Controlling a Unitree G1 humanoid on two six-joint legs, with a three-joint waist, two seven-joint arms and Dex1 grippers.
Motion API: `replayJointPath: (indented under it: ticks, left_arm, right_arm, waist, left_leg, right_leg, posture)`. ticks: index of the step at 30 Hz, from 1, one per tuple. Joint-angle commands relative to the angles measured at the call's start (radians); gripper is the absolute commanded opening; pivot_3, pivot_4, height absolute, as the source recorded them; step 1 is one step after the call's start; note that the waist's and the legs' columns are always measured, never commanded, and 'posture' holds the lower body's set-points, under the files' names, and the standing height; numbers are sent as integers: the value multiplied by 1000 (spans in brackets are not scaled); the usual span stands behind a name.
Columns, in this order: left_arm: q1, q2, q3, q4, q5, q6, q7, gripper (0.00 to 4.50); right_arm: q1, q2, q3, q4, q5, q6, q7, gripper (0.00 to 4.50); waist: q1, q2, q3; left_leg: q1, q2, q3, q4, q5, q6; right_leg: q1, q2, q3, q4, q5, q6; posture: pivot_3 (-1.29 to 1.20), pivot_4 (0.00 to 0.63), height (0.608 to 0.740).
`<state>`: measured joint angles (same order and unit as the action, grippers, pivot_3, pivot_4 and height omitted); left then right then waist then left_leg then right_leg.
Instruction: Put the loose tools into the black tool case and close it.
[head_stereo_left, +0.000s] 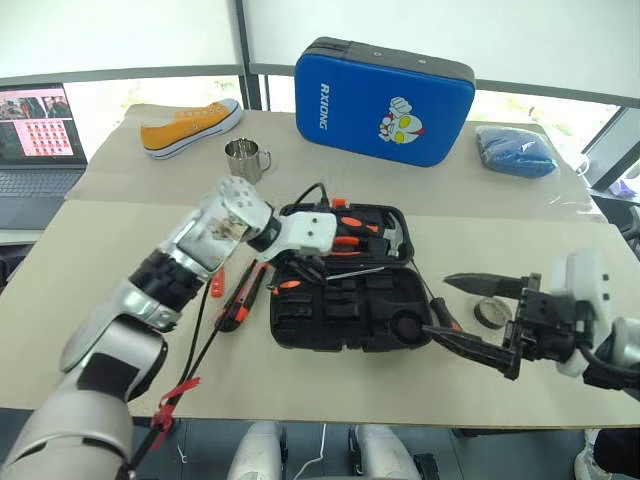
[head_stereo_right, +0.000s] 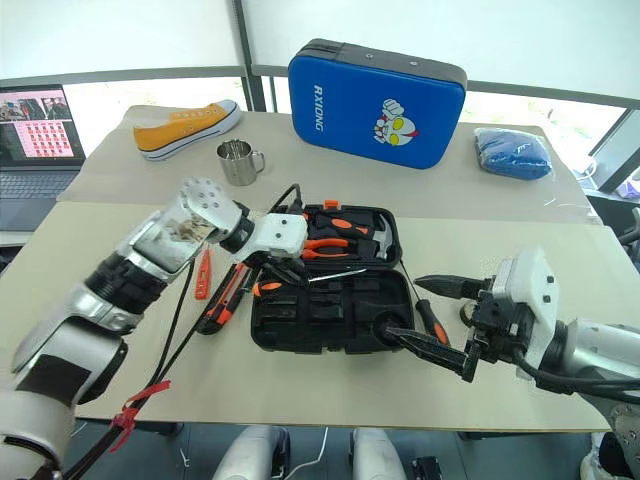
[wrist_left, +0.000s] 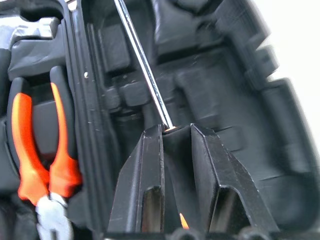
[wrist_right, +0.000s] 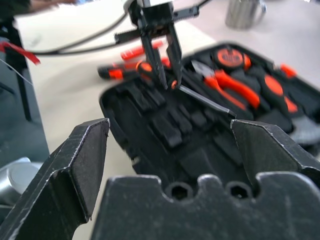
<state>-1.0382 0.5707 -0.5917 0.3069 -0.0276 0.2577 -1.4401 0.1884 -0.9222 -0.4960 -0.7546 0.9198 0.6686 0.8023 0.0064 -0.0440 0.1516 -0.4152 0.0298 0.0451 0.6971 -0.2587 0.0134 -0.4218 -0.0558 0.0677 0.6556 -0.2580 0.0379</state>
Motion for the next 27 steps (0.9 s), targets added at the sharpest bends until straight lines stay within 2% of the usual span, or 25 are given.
replayJointPath:
  ticks: [1, 7, 14, 22, 24, 27]
  left_arm:
    - [-86, -73, -9, 136, 60, -154, -20, 401]
    - [-157, -176, -11, 331, 133, -285, -33, 401]
    - [-149, -197, -13, 411, 203, -340, -40, 401]
    - [-148, -221, 13, 456, 242, -320, -3, 401]
    - [-152, -227, 25, 452, 235, -309, -6, 1375]
    - [-156, -214, 54, 407, 208, -274, -48, 2402]
  right_arm:
    - [7, 15, -57, -37, 11, -14, -30, 4500]
    - [11, 29, -56, -57, 20, -11, -65, 4500]
    - [19, 35, -76, -78, 46, -4, -105, 4500]
    - [-2, 20, -68, -71, 69, -5, -129, 4500]
    - [-7, 18, -65, -67, 70, -5, -129, 4500]
    - [-15, 13, -56, -61, 72, -5, -124, 4500]
  waist:
    - [3, 0, 0]
    - [5, 0, 0]
    - [-1, 0, 0]
    - [3, 0, 0]
    - [4, 0, 0]
    - [5, 0, 0]
  left_leg:
    - [0, 0, 0, 0, 0, 0]
    - [-1, -1, -1, 2, -1, 2]
    - [-1, -1, -5, 2, -1, 2]
    - [-1, -1, -6, 2, -1, 2]
    - [-1, -1, -6, 3, -1, 2]
    - [-1, -1, -6, 3, -1, 2]
  right_leg:
    - [0, 0, 0, 0, 0, 0]
    - [1, 0, 0, -1, 0, 1]
    - [1, 0, 0, 0, 0, 1]
    - [1, 0, 0, 0, 0, 2]
    - [1, 0, 0, 1, 0, 2]
    - [2, 0, 0, 1, 0, 2]
  posture:
    - [0, 150, 739]
    - [0, 150, 739]
    - [0, 150, 739]
    - [0, 150, 739]
    - [0, 150, 739]
    - [0, 150, 739]
